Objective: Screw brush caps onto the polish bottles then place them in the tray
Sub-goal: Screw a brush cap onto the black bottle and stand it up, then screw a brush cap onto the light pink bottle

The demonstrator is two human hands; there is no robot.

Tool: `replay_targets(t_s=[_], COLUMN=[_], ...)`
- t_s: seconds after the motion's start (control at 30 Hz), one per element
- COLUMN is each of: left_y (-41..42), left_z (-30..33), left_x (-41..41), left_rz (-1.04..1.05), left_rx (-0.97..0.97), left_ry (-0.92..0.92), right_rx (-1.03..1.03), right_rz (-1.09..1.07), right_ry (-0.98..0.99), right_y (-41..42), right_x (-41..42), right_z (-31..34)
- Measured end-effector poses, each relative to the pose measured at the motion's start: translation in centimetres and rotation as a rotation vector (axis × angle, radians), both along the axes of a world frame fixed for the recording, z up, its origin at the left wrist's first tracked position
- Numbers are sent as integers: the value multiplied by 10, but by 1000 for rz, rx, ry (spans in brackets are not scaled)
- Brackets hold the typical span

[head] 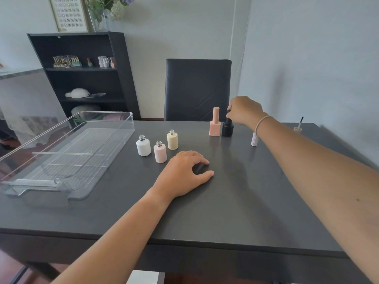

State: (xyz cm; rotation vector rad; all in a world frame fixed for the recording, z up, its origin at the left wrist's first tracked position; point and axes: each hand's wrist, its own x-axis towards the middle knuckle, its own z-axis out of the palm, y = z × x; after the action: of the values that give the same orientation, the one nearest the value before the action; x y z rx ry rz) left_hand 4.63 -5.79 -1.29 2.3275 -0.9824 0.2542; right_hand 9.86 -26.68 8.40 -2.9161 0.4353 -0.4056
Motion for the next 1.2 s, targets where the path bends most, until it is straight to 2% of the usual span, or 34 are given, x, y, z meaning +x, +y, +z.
replay_targets(t_s=[0.37,0.5,0.7,0.87,0.97,1.1,1.2], left_y=[2,2,3,2,6,22,31], left_z=[-1,-1,-1,4,9,15,14], left_x=[2,3,4,-3,-10,-14,-8], left_rz=[10,12,8,14,137,444,598], left_rx=[-4,0,-2,-88,-255,-529,-551], left_ry=[8,4,13,39,-49,-194,-132], right_rx=[-8,23,289,500,560,610,646], right_rz=[9,28,113,29,-65,-167,-216], right_ry=[-51,-124,-384,-647,-629,-515,-453], right_y=[0,-1,-2,-3,-6,-9,-13], right_x=[1,-12,-54,-93,-103,-96,-88], right_z=[-3,3,1,-36,-62,-74,-78])
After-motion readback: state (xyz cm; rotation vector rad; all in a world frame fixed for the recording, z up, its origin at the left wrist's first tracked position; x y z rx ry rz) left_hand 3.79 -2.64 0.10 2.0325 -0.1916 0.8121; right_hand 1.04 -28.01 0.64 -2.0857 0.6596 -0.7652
